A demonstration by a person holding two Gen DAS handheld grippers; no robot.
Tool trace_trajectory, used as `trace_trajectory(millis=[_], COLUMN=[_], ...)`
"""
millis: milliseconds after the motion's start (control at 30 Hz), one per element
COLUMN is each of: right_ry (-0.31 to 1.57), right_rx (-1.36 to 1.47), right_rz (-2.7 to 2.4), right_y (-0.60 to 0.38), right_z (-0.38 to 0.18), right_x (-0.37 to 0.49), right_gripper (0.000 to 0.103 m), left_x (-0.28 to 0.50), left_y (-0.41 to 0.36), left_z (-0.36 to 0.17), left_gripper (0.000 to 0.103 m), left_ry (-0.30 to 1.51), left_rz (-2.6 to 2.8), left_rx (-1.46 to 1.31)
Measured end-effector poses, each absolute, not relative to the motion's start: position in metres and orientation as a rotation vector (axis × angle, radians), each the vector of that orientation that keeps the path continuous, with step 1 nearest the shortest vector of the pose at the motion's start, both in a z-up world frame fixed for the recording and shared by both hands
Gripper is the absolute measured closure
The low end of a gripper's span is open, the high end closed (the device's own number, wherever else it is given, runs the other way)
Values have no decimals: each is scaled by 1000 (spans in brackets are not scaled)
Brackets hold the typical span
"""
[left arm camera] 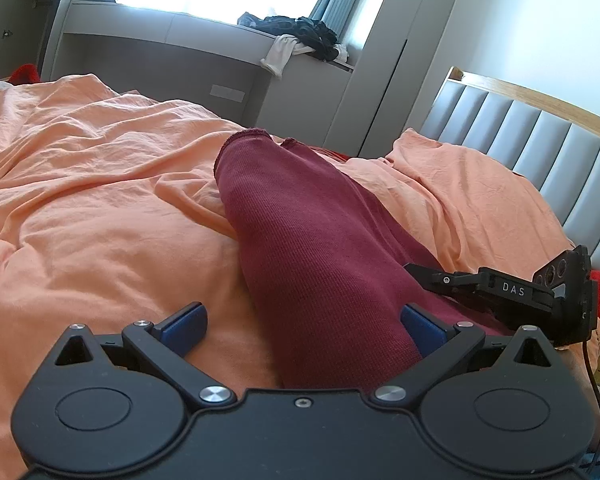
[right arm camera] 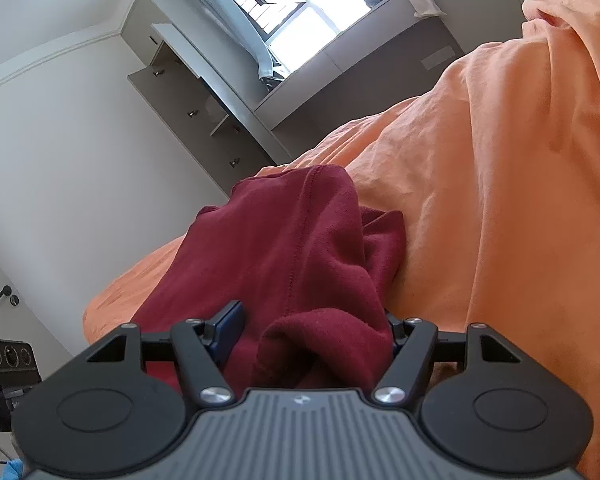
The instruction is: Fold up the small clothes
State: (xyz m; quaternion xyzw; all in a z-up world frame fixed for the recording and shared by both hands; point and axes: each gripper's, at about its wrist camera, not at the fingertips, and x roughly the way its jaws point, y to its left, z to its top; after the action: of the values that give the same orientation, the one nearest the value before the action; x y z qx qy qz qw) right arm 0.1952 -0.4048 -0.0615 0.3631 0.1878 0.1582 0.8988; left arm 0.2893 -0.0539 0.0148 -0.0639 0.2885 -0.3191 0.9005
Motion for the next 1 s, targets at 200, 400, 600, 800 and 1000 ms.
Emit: trace_trajectory(millis=[200, 400, 600, 800, 1000], right_ry=[385, 376, 341, 297, 307], right_rx=[748, 711, 567, 257, 232], right_rz=[317, 294, 252, 166, 148], right_y=[-403, -397, -380, -344, -337], right_z=[-61, -55, -40, -21, -17], right_x=[194, 189, 178, 165, 166], right_gripper=[33, 36, 51, 54, 51], left_x=[289, 289, 289, 290, 291], left_y=[-54, -54, -53, -50, -50], left_z=[15, 15, 13, 10, 9], left_gripper=[0, 0, 0, 0, 0], left_ry=[598, 598, 600, 596, 591], left_rz=[-660, -662, -667, -680, -687], left_rx=[-134, -133, -140, -145, -142])
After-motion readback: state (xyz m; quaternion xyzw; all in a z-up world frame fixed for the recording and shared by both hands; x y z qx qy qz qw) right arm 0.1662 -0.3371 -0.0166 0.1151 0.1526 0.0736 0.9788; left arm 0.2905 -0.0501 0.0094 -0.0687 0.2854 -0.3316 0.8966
